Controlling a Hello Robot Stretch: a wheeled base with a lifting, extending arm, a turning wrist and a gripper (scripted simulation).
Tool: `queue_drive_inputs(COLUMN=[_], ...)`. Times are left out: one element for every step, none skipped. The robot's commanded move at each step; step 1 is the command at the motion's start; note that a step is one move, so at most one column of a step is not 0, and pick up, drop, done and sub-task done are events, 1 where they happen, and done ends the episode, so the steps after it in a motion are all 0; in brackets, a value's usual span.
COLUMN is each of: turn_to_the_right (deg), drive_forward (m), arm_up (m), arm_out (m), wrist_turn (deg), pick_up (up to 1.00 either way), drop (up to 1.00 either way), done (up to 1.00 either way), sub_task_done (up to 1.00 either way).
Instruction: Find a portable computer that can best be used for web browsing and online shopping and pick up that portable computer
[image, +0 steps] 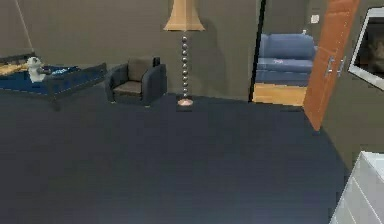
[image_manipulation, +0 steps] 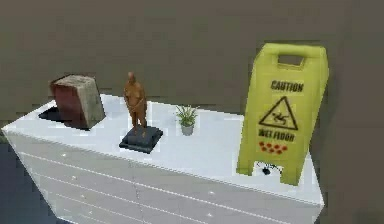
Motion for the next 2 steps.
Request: queue_drive_inputs(turn_to_the_right=[0.0, -45.0], drive_forward=[0.25, 0.0], arm_up=[0.0, 0.0], arm_out=[0.0, 0.0], wrist_turn=[0.0, 0.0], pick_up=[0.0, 0.0], drop=[0.0, 0.0], done=[0.0, 0.0], sub_task_done=[0.0, 0.0])
